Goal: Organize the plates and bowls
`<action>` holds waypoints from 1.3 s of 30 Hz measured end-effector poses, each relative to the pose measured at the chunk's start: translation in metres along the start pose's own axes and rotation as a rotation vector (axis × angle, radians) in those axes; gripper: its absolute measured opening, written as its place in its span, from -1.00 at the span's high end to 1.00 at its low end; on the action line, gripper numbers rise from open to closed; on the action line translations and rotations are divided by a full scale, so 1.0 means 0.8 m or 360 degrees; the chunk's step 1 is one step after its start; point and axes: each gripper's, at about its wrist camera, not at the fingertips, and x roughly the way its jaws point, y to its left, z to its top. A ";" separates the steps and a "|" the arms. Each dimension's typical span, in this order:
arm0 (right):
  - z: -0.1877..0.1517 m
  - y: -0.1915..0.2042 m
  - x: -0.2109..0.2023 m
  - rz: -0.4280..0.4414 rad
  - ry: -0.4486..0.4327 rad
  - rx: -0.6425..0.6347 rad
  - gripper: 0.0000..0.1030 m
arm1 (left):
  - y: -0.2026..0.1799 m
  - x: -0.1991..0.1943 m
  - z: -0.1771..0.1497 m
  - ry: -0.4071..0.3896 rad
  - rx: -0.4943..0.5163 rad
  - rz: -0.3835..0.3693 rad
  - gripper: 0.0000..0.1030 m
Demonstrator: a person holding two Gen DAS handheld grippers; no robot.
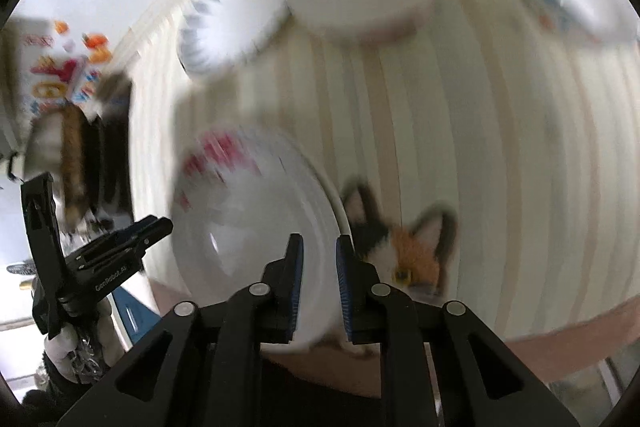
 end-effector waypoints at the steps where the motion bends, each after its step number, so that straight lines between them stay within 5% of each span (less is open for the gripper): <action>1: 0.016 0.008 -0.010 -0.0003 -0.0062 -0.0023 0.40 | 0.002 -0.008 0.018 -0.0036 -0.0016 -0.0012 0.40; 4: 0.073 0.029 -0.028 0.0002 -0.0201 -0.0083 0.19 | 0.009 -0.015 0.076 -0.0095 -0.0074 -0.0043 0.37; 8: 0.151 0.047 -0.020 -0.0003 -0.0290 -0.0115 0.17 | 0.016 0.005 0.142 -0.0106 -0.0165 -0.0090 0.37; 16: 0.260 0.062 0.061 -0.0174 -0.0151 -0.0228 0.17 | 0.018 0.076 0.206 0.0031 -0.0197 -0.0057 0.37; 22: 0.283 0.064 0.107 -0.0242 -0.0034 -0.0292 0.22 | 0.016 0.113 0.214 0.0102 -0.0173 -0.0099 0.38; 28: 0.285 0.058 0.131 -0.0293 -0.0005 -0.0305 0.69 | 0.011 0.116 0.213 0.0053 -0.0136 -0.0128 0.68; 39: 0.263 0.063 0.100 -0.0189 -0.0041 -0.0317 0.75 | 0.017 0.076 0.208 -0.0029 -0.0135 -0.0119 0.68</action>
